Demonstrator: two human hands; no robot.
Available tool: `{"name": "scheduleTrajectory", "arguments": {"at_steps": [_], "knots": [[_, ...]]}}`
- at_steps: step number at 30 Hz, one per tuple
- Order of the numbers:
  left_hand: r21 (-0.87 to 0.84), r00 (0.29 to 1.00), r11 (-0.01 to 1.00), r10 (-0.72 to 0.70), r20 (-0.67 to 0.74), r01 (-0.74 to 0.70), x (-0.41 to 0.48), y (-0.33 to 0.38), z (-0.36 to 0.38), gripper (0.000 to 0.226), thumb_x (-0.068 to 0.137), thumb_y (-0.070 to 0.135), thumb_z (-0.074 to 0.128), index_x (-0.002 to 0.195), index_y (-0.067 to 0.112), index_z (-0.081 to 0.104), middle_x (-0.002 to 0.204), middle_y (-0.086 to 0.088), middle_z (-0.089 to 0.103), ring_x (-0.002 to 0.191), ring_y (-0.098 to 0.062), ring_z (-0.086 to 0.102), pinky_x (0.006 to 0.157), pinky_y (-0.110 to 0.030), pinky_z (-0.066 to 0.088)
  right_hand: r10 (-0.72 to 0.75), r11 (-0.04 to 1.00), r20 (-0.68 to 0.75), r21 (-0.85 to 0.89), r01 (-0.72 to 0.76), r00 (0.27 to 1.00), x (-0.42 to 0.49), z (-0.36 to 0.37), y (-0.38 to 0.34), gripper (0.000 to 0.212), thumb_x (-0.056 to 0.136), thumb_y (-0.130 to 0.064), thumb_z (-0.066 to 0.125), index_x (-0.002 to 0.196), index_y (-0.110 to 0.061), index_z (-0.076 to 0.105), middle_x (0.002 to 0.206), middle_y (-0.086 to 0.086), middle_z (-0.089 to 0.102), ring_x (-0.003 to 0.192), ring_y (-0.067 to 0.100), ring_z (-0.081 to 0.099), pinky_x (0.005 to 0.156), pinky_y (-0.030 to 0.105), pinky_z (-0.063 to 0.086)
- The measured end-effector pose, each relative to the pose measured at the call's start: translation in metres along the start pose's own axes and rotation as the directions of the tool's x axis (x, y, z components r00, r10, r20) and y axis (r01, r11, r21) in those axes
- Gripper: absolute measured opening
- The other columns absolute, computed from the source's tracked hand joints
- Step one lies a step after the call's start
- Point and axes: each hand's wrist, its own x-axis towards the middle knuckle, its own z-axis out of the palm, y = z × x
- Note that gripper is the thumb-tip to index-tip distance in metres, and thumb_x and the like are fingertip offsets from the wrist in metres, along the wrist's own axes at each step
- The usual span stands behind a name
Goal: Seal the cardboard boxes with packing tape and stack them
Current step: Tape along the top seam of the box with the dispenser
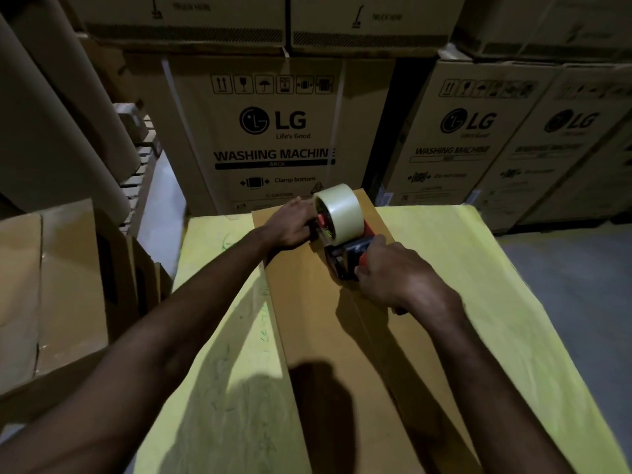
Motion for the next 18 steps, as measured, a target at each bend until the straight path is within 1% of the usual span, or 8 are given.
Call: {"name": "scheduleTrajectory", "arguments": {"at_steps": [2, 4, 7, 10, 12, 14, 16, 18], "knots": [[0.027, 1.0, 1.0, -0.017, 0.017, 0.017, 0.003, 0.0, 0.002, 0.03, 0.101, 0.031, 0.048, 0.129, 0.025, 0.059, 0.138, -0.007, 0.06, 0.131, -0.025, 0.052, 0.118, -0.058, 0.03, 0.001, 1.0, 0.001, -0.019, -0.001, 1.0, 0.0, 0.002, -0.002, 0.038, 0.103, -0.028, 0.055, 0.134, -0.01, 0.04, 0.121, 0.012, 0.053, 0.109, 0.033, 0.06, 0.086, 0.044, 0.054], [0.066, 0.999, 0.998, -0.02, 0.046, 0.017, 0.006, 0.001, 0.005, 0.036, 0.104, 0.032, 0.046, 0.138, 0.024, 0.056, 0.15, -0.008, 0.054, 0.14, -0.024, 0.046, 0.124, -0.059, 0.019, 0.017, 1.0, 0.015, -0.019, -0.017, 1.0, 0.002, 0.0, -0.001, 0.038, 0.102, -0.026, 0.055, 0.134, -0.009, 0.041, 0.12, 0.012, 0.053, 0.108, 0.033, 0.06, 0.087, 0.046, 0.054], [0.111, 0.99, 0.994, -0.04, 0.136, 0.025, 0.008, 0.008, 0.005, 0.053, 0.109, 0.044, 0.035, 0.158, 0.026, 0.038, 0.168, -0.005, 0.03, 0.156, -0.02, 0.022, 0.128, -0.056, 0.002, 0.047, 0.999, 0.042, 0.003, -0.047, 0.998, 0.001, -0.003, 0.002, 0.04, 0.101, -0.025, 0.057, 0.133, -0.008, 0.041, 0.11, 0.008, 0.048, 0.104, 0.031, 0.06, 0.085, 0.046, 0.057], [0.156, 0.979, 0.987, -0.072, 0.191, 0.042, 0.01, 0.004, 0.004, 0.065, 0.105, 0.056, 0.022, 0.163, 0.027, 0.025, 0.172, -0.001, 0.018, 0.159, -0.017, 0.009, 0.127, -0.057, -0.002, 0.06, 0.998, 0.041, -0.011, -0.059, 0.997, -0.009, 0.001, 0.003, 0.04, 0.101, -0.026, 0.058, 0.133, -0.009, 0.042, 0.108, 0.008, 0.048, 0.104, 0.029, 0.061, 0.083, 0.043, 0.056], [0.17, 0.979, 0.985, -0.067, 0.193, 0.033, 0.013, 0.002, 0.007, 0.064, 0.107, 0.058, 0.022, 0.164, 0.031, 0.019, 0.173, 0.006, 0.008, 0.16, -0.014, 0.002, 0.126, -0.06, -0.003, 0.063, 0.998, 0.036, -0.004, -0.062, 0.997, -0.019, 0.007, 0.004, 0.039, 0.101, -0.026, 0.057, 0.133, -0.008, 0.042, 0.108, 0.008, 0.048, 0.102, 0.028, 0.059, 0.078, 0.04, 0.051], [0.182, 0.979, 0.983, -0.074, 0.19, 0.039, 0.014, 0.003, 0.008, 0.07, 0.104, 0.066, 0.026, 0.165, 0.034, 0.015, 0.173, 0.01, 0.002, 0.159, -0.012, 0.0, 0.125, -0.062, -0.003, 0.056, 0.998, 0.027, 0.008, -0.056, 0.998, -0.03, 0.014, 0.005, 0.038, 0.102, -0.026, 0.055, 0.132, -0.007, 0.042, 0.107, 0.006, 0.048, 0.1, 0.026, 0.057, 0.075, 0.036, 0.045], [0.186, 0.977, 0.981, -0.094, 0.192, 0.057, 0.015, 0.004, 0.009, 0.075, 0.101, 0.071, 0.032, 0.164, 0.036, 0.009, 0.173, 0.011, -0.001, 0.159, -0.011, -0.001, 0.125, -0.062, -0.004, 0.049, 0.999, 0.027, 0.002, -0.049, 0.998, -0.043, 0.021, 0.005, 0.038, 0.103, -0.027, 0.053, 0.133, -0.008, 0.04, 0.107, 0.006, 0.046, 0.098, 0.025, 0.053, 0.076, 0.034, 0.041], [0.206, 0.977, 0.978, -0.086, 0.194, 0.045, 0.014, 0.005, 0.008, 0.076, 0.097, 0.076, 0.025, 0.163, 0.043, 0.007, 0.173, 0.012, -0.003, 0.159, -0.011, -0.002, 0.125, -0.063, -0.004, 0.058, 0.998, 0.044, 0.003, -0.059, 0.997, -0.056, 0.028, 0.005, 0.039, 0.102, -0.027, 0.054, 0.133, -0.008, 0.038, 0.116, 0.01, 0.052, 0.106, 0.028, 0.055, 0.08, 0.034, 0.042]]}}
